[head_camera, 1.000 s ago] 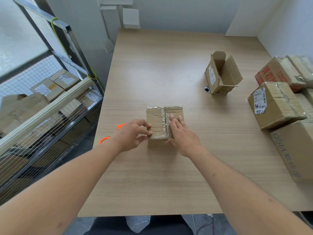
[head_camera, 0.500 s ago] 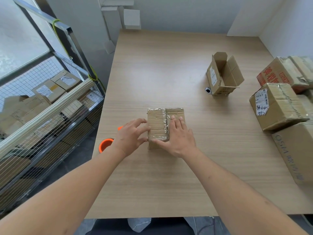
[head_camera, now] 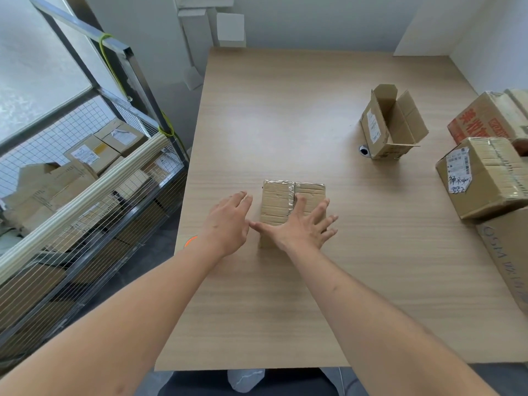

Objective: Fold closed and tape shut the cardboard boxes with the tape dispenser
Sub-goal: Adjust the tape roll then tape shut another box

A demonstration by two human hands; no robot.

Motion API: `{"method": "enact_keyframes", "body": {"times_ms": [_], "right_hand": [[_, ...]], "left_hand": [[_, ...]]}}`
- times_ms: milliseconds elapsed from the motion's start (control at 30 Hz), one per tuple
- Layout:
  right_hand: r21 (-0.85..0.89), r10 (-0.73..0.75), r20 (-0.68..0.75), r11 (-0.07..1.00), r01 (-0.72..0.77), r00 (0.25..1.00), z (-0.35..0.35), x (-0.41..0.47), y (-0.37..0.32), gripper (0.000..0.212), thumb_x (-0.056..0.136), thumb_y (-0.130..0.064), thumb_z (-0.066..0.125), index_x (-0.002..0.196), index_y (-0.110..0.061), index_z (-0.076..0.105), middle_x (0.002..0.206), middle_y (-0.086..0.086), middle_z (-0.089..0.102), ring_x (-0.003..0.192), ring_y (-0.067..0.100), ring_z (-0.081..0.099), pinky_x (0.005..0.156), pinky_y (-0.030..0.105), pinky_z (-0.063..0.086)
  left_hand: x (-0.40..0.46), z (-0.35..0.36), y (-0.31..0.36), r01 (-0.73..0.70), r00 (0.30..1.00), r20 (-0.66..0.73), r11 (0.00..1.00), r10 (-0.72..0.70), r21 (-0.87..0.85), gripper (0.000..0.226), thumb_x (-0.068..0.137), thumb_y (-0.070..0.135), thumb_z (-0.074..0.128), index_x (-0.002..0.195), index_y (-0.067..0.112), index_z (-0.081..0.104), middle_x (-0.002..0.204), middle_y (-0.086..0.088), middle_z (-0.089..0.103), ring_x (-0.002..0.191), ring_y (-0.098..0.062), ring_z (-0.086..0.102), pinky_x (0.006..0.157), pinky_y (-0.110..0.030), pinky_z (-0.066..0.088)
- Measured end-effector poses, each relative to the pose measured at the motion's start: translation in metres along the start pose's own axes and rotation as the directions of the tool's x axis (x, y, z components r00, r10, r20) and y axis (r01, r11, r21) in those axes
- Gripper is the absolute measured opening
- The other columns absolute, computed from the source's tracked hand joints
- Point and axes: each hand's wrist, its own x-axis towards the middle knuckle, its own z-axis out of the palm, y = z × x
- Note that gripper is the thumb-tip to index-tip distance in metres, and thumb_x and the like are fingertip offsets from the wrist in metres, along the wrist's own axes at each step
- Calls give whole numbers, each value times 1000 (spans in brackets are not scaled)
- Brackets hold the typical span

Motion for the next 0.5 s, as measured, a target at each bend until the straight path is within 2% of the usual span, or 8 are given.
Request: {"method": "enact_keyframes", "body": {"times_ms": [67, 133, 300, 500], "right_hand": [[-23, 20, -4, 1000, -20, 1000, 2, -1, -4, 144, 31, -103, 53, 151, -41, 3, 162, 18, -23, 146, 53, 0, 113, 61, 18], [-23, 24, -53, 999, -25, 998, 3, -4, -5, 138, 32, -97, 57, 149, -42, 9, 162, 18, -18, 139, 49, 13, 106, 56, 25], [11, -6, -132, 1000, 8, 991, -1, -26, 4, 135, 33, -93, 61, 149, -55, 3, 165, 17, -6, 134, 47, 24, 104, 55, 27], [1, 22, -141, 1000, -22, 990, -46, -57, 21, 130, 38, -95, 58, 151, -54, 8, 164, 14, -9, 139, 49, 20, 110, 57, 22]], "left_hand": [[1, -1, -5, -16, 1000, 22, 1000, 16, 24, 65, 100, 23, 54, 159, 15, 29, 166, -5, 25, 151, -25, 27, 122, -37, 23], [1, -3, -10, -26, 999, 37, 999, 25, 24, 66, 97, 19, 55, 158, 15, 31, 166, -5, 25, 150, -26, 29, 121, -38, 25], [0, -20, -16, -65, 996, 66, 998, 64, 6, 65, 96, 18, 56, 156, 13, 33, 163, -7, 30, 146, -29, 33, 117, -40, 28], [8, -53, 8, -183, 976, 126, 982, 177, 41, 61, 101, 27, 51, 157, 15, 31, 166, -6, 25, 146, -31, 33, 118, -42, 28]]}}
